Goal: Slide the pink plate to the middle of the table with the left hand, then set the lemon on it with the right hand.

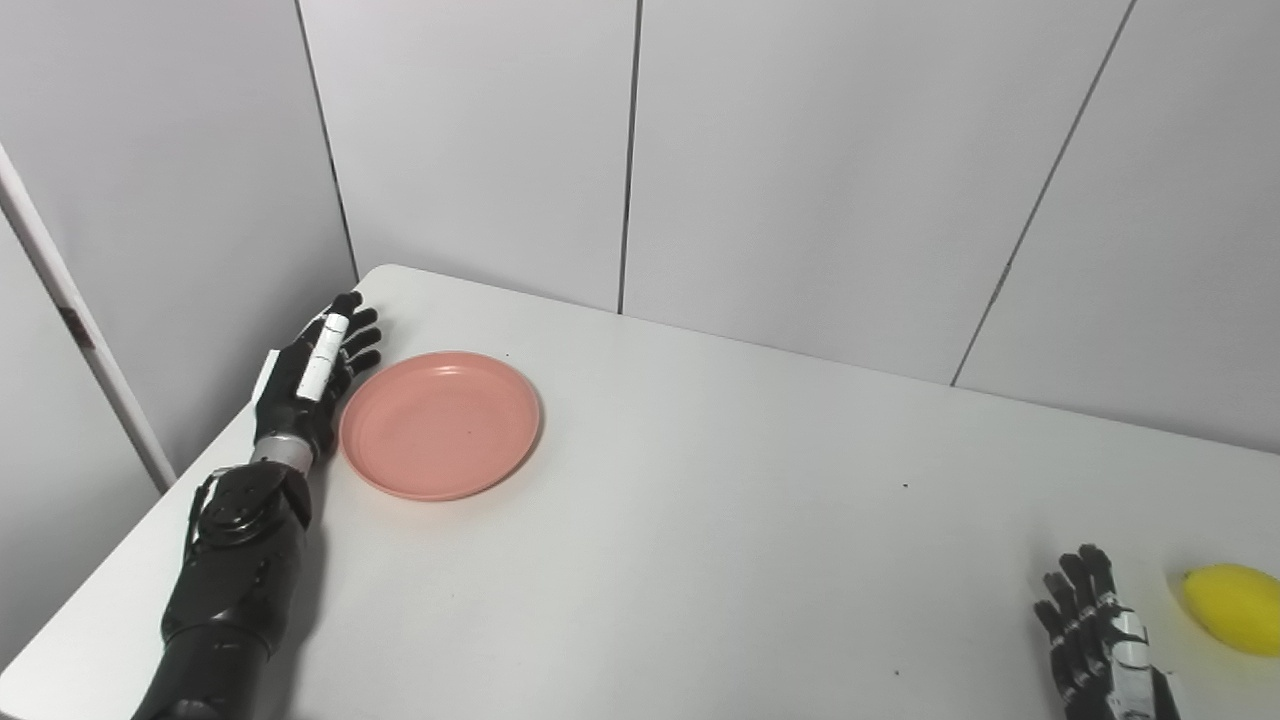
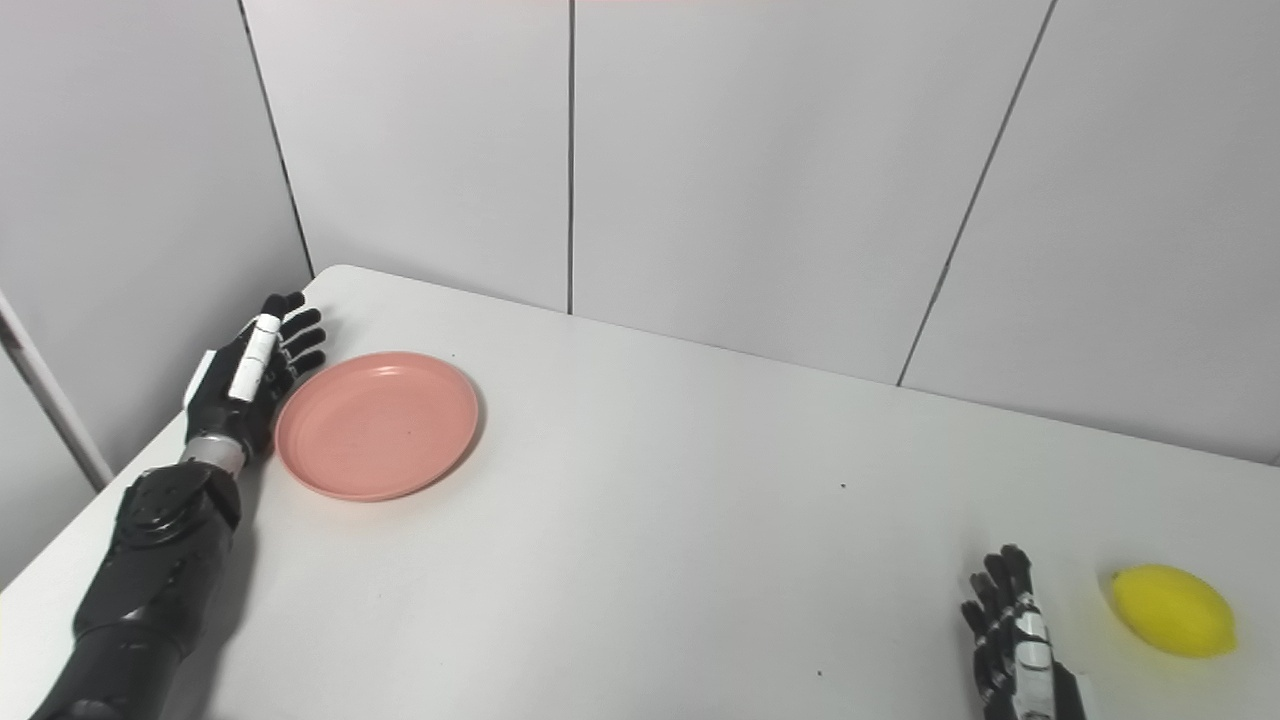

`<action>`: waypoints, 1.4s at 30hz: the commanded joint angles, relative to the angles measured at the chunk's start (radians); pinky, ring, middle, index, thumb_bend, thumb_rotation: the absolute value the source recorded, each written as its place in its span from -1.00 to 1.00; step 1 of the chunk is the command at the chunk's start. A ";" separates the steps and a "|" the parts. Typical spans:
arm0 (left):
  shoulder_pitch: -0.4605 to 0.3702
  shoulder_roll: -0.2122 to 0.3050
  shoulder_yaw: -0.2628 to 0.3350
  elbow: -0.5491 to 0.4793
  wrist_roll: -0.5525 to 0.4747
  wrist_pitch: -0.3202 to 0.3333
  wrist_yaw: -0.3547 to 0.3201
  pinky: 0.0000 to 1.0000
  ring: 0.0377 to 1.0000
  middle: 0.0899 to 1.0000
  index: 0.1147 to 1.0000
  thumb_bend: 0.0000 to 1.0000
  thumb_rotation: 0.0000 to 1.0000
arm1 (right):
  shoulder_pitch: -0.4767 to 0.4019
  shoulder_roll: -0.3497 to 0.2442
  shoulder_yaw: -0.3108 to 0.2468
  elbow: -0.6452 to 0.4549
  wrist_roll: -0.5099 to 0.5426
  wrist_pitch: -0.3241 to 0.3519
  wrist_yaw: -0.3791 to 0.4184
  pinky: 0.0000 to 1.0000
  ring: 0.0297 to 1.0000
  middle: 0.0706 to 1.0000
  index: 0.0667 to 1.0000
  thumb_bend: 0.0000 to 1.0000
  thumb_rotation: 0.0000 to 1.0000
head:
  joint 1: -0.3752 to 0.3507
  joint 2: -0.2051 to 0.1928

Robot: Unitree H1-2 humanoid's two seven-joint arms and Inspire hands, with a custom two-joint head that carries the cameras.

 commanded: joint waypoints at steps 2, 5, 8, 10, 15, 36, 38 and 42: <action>-0.012 -0.011 0.015 -0.055 -0.044 0.068 -0.012 0.74 0.74 0.74 0.71 0.73 0.51 | 0.036 0.023 0.016 0.041 0.009 -0.013 0.005 1.00 1.00 0.99 1.00 0.20 1.00 | 0.000 0.001; -0.011 -0.016 0.022 -0.082 -0.055 0.099 -0.008 0.75 0.75 0.78 0.72 0.67 0.54 | 0.037 0.023 0.016 0.041 0.007 -0.013 0.005 1.00 1.00 0.98 1.00 0.22 1.00 | -0.001 0.003; -0.010 -0.016 0.020 -0.095 -0.054 0.112 -0.007 0.75 0.74 0.79 0.70 0.68 0.55 | 0.039 0.024 0.016 0.039 0.007 -0.013 0.003 1.00 0.99 0.97 1.00 0.23 1.00 | -0.002 0.004; -0.011 -0.016 0.020 -0.090 -0.053 0.110 -0.013 0.74 0.73 0.78 0.70 0.68 0.54 | 0.039 0.024 0.017 0.039 0.005 -0.015 0.003 1.00 0.99 0.97 1.00 0.23 1.00 | -0.002 0.005; 0.006 -0.036 0.023 -0.152 -0.065 0.163 0.001 0.69 0.70 0.72 0.74 0.68 0.46 | 0.038 0.026 0.018 0.039 -0.002 -0.016 0.000 1.00 0.97 0.96 1.00 0.24 1.00 | -0.006 0.007; 0.077 -0.121 -0.012 -0.335 -0.034 0.283 0.054 0.67 0.66 0.64 0.61 0.71 0.46 | 0.037 0.029 0.018 0.042 -0.005 -0.027 0.000 1.00 0.94 0.94 1.00 0.24 1.00 | -0.014 0.014; 0.082 -0.128 -0.017 -0.342 -0.032 0.288 0.060 0.63 0.65 0.61 0.59 0.72 0.46 | 0.036 0.030 0.018 0.042 -0.006 -0.026 -0.001 1.00 0.93 0.93 0.99 0.24 1.00 | -0.014 0.015; 0.091 -0.141 -0.020 -0.347 -0.034 0.291 0.061 0.67 0.66 0.61 0.57 0.70 0.47 | 0.036 0.033 0.017 0.042 -0.005 -0.028 -0.002 1.00 0.92 0.93 0.99 0.26 0.99 | -0.016 0.017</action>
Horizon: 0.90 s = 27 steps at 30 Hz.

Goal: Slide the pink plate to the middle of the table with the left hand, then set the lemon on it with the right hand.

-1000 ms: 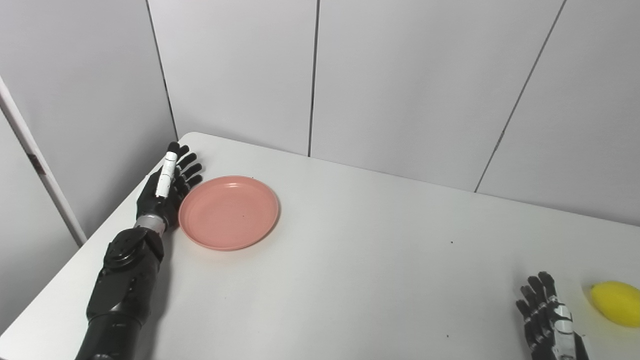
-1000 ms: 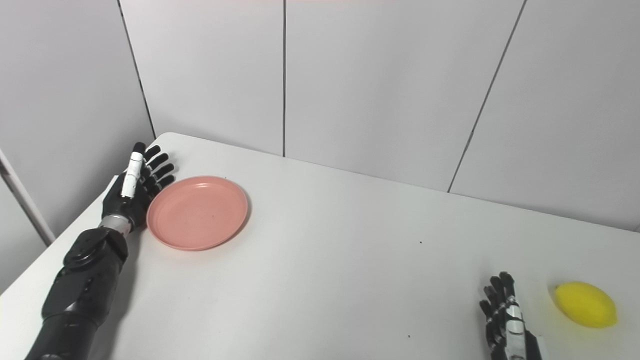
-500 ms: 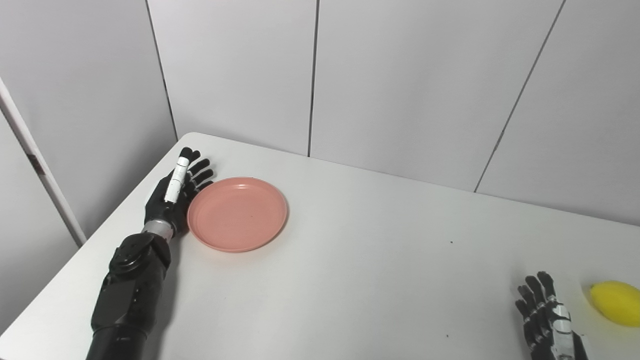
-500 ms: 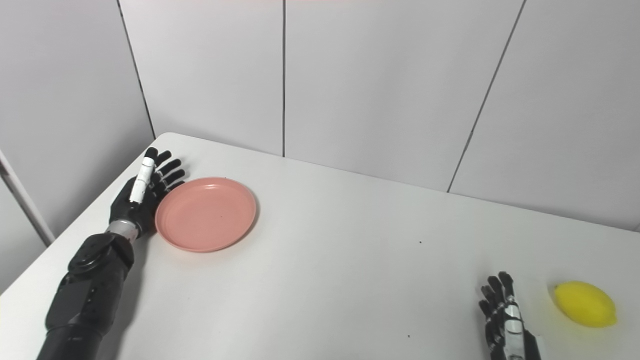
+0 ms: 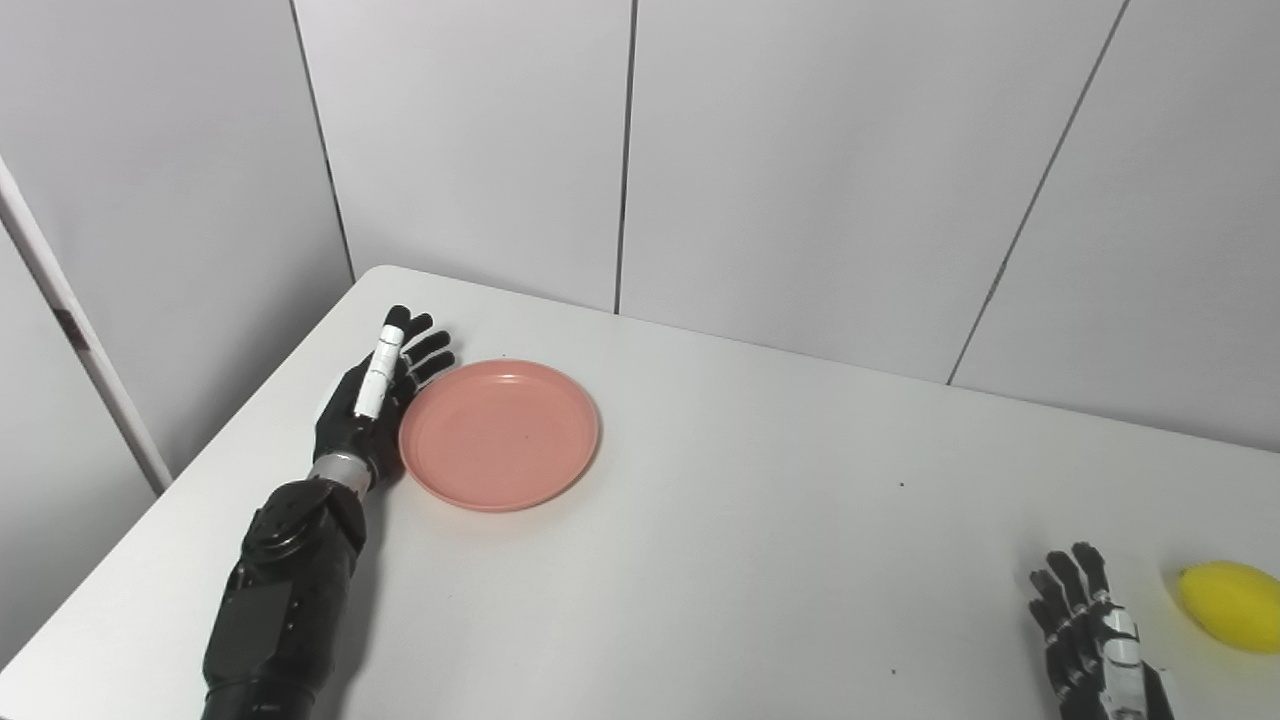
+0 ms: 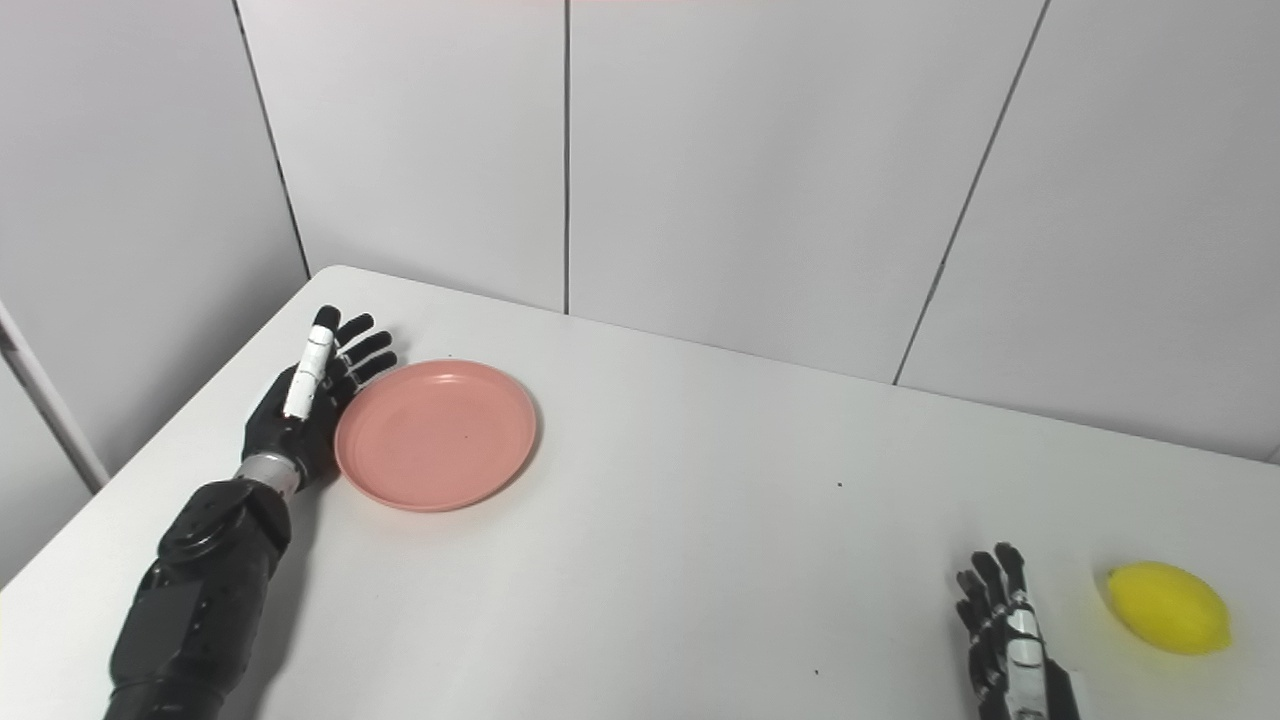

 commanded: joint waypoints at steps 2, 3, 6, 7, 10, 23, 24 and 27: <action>0.006 -0.013 -0.009 -0.026 0.006 0.020 0.007 0.70 0.67 0.64 0.57 0.67 0.47 | 0.038 0.030 0.015 0.041 0.004 -0.028 -0.002 1.00 0.92 0.93 0.99 0.25 1.00 | 0.000 0.001; 0.008 -0.015 -0.009 -0.029 0.006 0.021 0.008 0.70 0.67 0.65 0.57 0.66 0.47 | 0.038 0.030 0.015 0.042 0.003 -0.029 -0.002 1.00 0.92 0.93 0.99 0.24 1.00 | 0.000 0.001; 0.012 -0.023 -0.009 -0.026 0.005 0.021 0.010 0.71 0.68 0.66 0.56 0.65 0.46 | 0.038 0.031 0.015 0.042 0.007 -0.025 0.000 1.00 0.92 0.93 0.99 0.22 1.00 | -0.002 0.001; 0.013 -0.024 -0.010 -0.022 0.005 0.019 0.006 0.72 0.68 0.67 0.57 0.65 0.46 | 0.038 0.031 0.014 0.042 0.009 -0.024 0.001 1.00 0.92 0.93 0.99 0.21 1.00 | -0.003 0.000; 0.015 -0.032 -0.014 -0.024 0.010 0.018 0.007 0.72 0.68 0.66 0.57 0.63 0.46 | 0.038 0.033 0.014 0.042 0.011 -0.022 0.000 1.00 0.92 0.92 0.98 0.19 1.00 | -0.003 0.000; 0.000 -0.058 -0.062 0.016 0.070 -0.009 0.025 0.64 0.62 0.58 0.55 0.62 0.45 | 0.036 0.037 0.015 0.043 0.008 -0.018 -0.001 1.00 0.91 0.91 0.97 0.17 0.90 | -0.025 0.006; -0.001 -0.058 -0.071 0.026 0.079 -0.016 0.022 0.63 0.62 0.59 0.56 0.63 0.46 | 0.035 0.037 0.016 0.045 0.008 -0.021 0.000 1.00 0.91 0.91 0.97 0.17 0.90 | -0.027 0.007; -0.005 -0.062 -0.088 0.049 0.095 -0.033 0.012 0.63 0.63 0.64 0.57 0.61 0.48 | 0.034 0.038 0.016 0.047 0.008 -0.024 0.000 1.00 0.90 0.90 0.96 0.17 0.89 | -0.031 0.007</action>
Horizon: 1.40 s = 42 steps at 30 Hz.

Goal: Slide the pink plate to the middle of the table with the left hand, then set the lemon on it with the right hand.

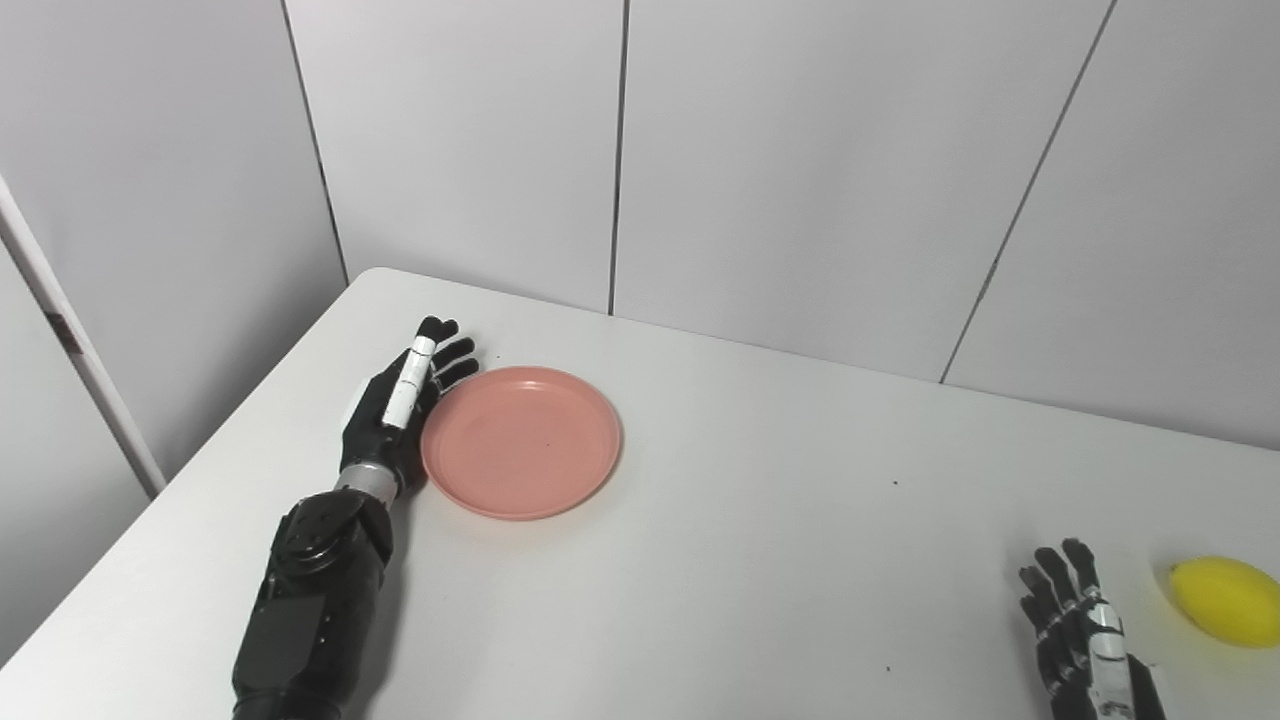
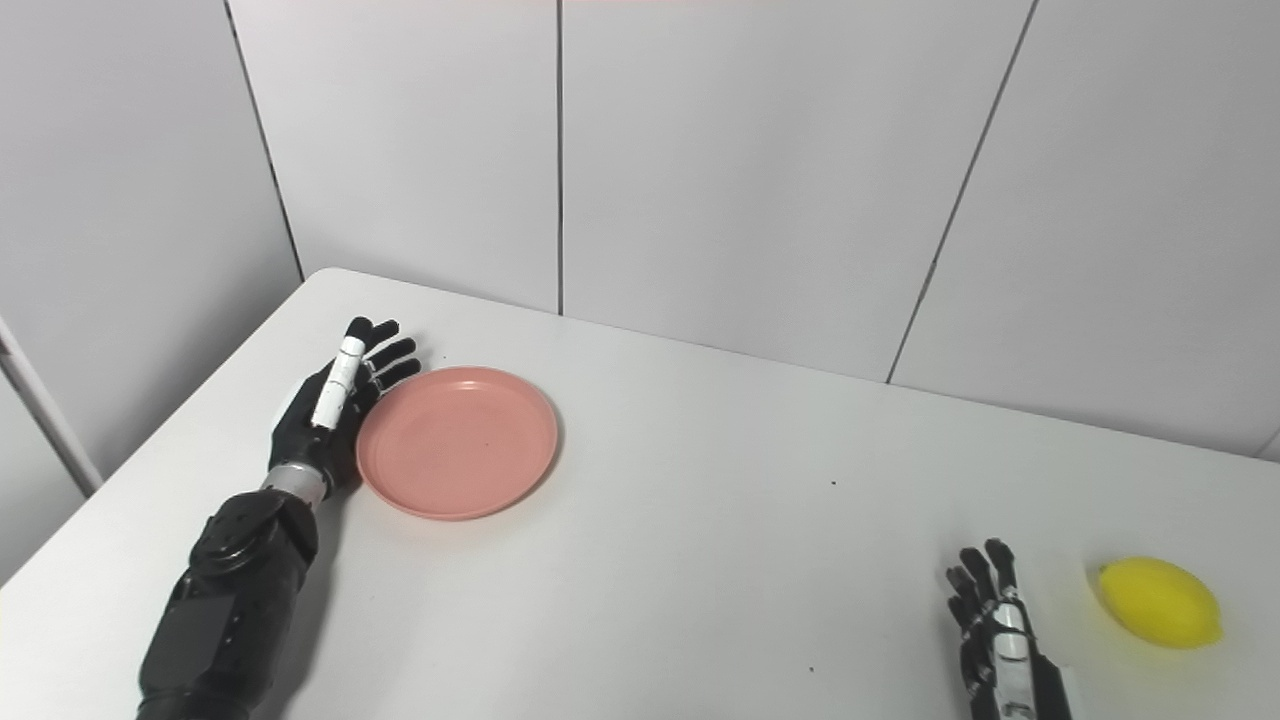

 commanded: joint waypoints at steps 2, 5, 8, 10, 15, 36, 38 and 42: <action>0.000 -0.023 -0.027 0.045 0.010 0.004 -0.017 0.67 0.67 0.68 0.58 0.59 0.48 | 0.033 0.030 0.016 0.051 0.013 -0.028 0.004 1.00 0.90 0.90 0.96 0.16 0.89 | 0.000 0.000; -0.006 -0.036 -0.029 0.058 -0.009 0.003 -0.026 0.76 0.74 0.71 0.58 0.57 0.44 | 0.033 0.034 0.015 0.051 0.012 -0.027 0.000 1.00 0.89 0.89 0.95 0.17 0.88 | -0.001 0.001; -0.011 -0.044 -0.034 0.075 0.001 -0.006 -0.026 0.74 0.74 0.71 0.57 0.55 0.44 | 0.032 0.037 0.015 0.048 0.010 -0.019 -0.006 1.00 0.89 0.89 0.94 0.18 0.87 | -0.001 0.000; -0.011 -0.052 -0.043 0.076 0.023 -0.012 -0.009 0.69 0.71 0.69 0.56 0.56 0.46 | 0.032 0.038 0.017 0.048 0.008 -0.022 -0.005 1.00 0.89 0.90 0.95 0.18 0.88 | -0.005 0.002; -0.011 -0.084 -0.040 0.079 0.034 -0.016 0.017 0.74 0.70 0.65 0.52 0.62 0.43 | 0.035 0.039 0.019 0.038 0.020 -0.014 0.003 1.00 0.91 0.91 0.96 0.21 0.84 | -0.014 0.008; -0.023 -0.082 -0.087 0.140 0.077 -0.046 -0.011 0.76 0.74 0.74 0.63 0.58 0.54 | 0.039 0.063 0.048 0.014 -0.011 -0.006 -0.034 1.00 0.85 0.86 0.90 0.34 0.73 | -0.133 0.041; -0.024 -0.080 -0.089 0.142 0.076 -0.047 -0.015 0.78 0.73 0.73 0.63 0.60 0.53 | 0.038 0.067 0.050 0.015 -0.008 -0.005 -0.036 1.00 0.85 0.86 0.90 0.36 0.71 | -0.144 0.044; -0.029 -0.076 -0.095 0.145 0.078 -0.046 -0.023 0.79 0.74 0.74 0.64 0.60 0.55 | 0.034 0.073 0.052 0.016 -0.007 0.006 -0.043 1.00 0.84 0.84 0.89 0.40 0.69 | -0.158 0.048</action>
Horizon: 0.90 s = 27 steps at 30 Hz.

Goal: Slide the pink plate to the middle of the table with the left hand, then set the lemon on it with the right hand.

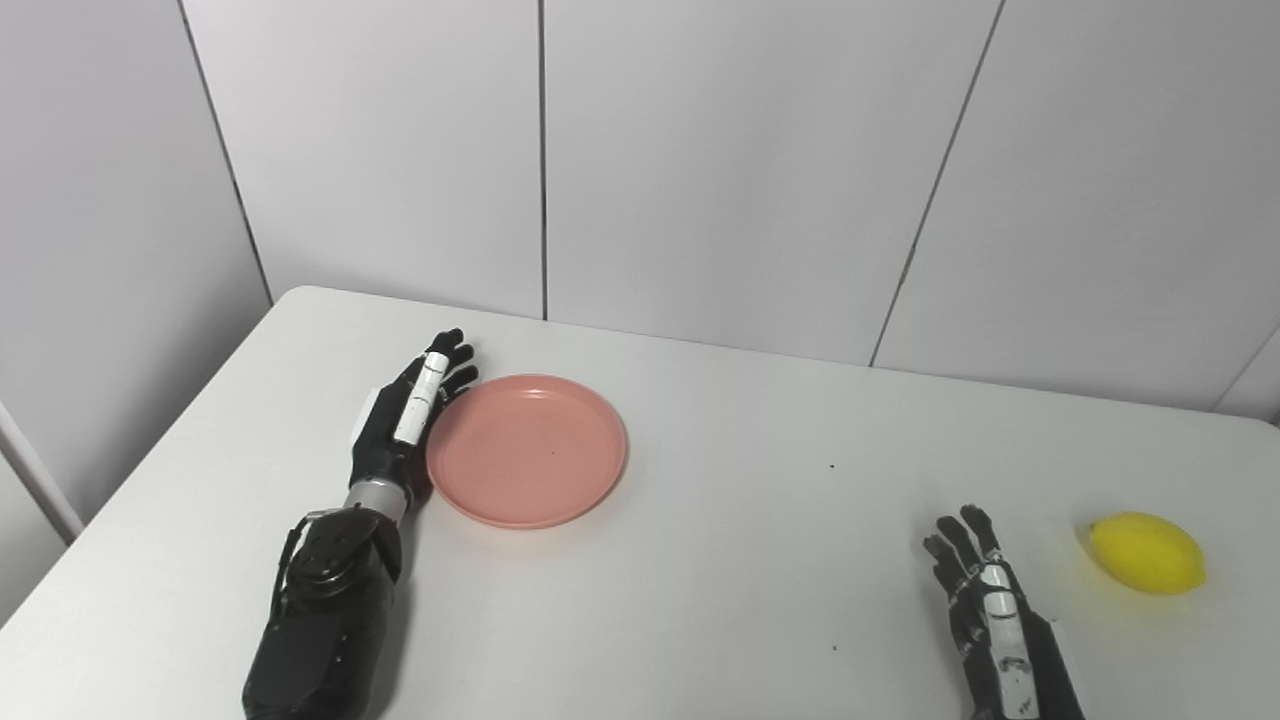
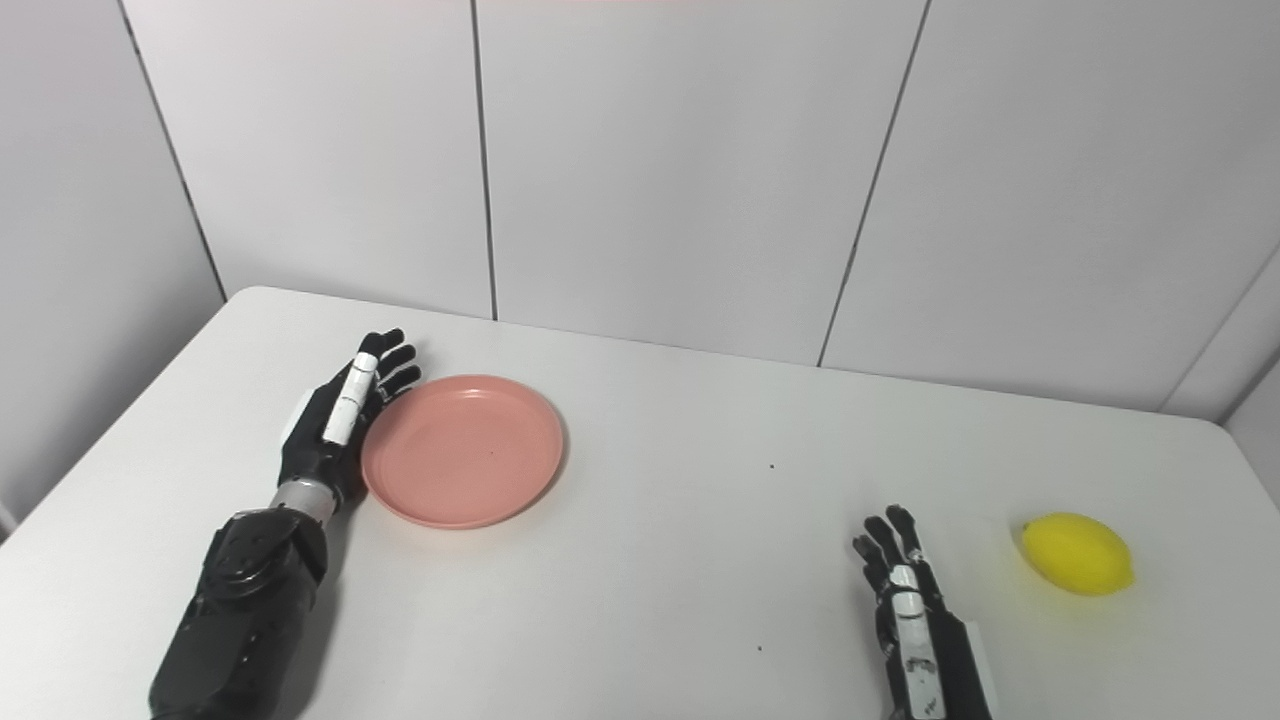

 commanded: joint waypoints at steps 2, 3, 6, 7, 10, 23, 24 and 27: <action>0.018 -0.015 -0.010 0.048 -0.001 0.057 -0.007 0.78 0.74 0.72 0.62 0.61 0.54 | 0.027 0.031 0.017 0.031 0.002 0.014 -0.009 1.00 0.84 0.85 0.89 0.42 0.69 | -0.015 0.006; 0.016 -0.016 -0.009 0.048 -0.003 0.059 -0.008 0.79 0.74 0.72 0.61 0.61 0.54 | 0.027 0.032 0.018 0.028 -0.001 0.019 -0.012 1.00 0.84 0.84 0.89 0.44 0.68 | -0.016 0.006; 0.013 -0.021 -0.008 0.041 -0.005 0.068 -0.007 0.79 0.75 0.71 0.61 0.60 0.54 | 0.027 0.039 0.022 0.022 -0.007 0.024 -0.021 1.00 0.83 0.84 0.89 0.45 0.68 | -0.032 0.009; 0.012 -0.022 -0.009 0.040 -0.005 0.068 -0.008 0.79 0.75 0.71 0.60 0.59 0.53 | 0.026 0.040 0.023 0.022 -0.008 0.025 -0.024 1.00 0.83 0.84 0.89 0.45 0.67 | -0.032 0.009; 0.010 -0.026 -0.009 0.037 -0.006 0.068 -0.007 0.79 0.74 0.69 0.59 0.59 0.53 | 0.025 0.044 0.029 0.022 -0.019 0.021 -0.031 1.00 0.83 0.83 0.89 0.45 0.68 | -0.042 0.012; 0.016 -0.075 -0.016 -0.024 -0.006 0.141 0.015 0.86 0.75 0.70 0.59 0.58 0.60 | 0.017 0.061 0.037 0.030 -0.013 0.027 -0.039 1.00 0.85 0.83 0.88 0.53 0.60 | -0.069 0.013; 0.017 -0.077 -0.017 -0.030 -0.007 0.146 0.015 0.86 0.74 0.69 0.58 0.58 0.60 | 0.017 0.062 0.037 0.030 -0.013 0.026 -0.039 1.00 0.85 0.83 0.88 0.53 0.59 | -0.069 0.014; 0.020 -0.080 -0.027 -0.052 -0.005 0.165 0.011 0.86 0.72 0.69 0.57 0.57 0.60 | 0.016 0.063 0.039 0.030 -0.019 0.024 -0.041 1.00 0.85 0.83 0.88 0.52 0.60 | -0.074 0.015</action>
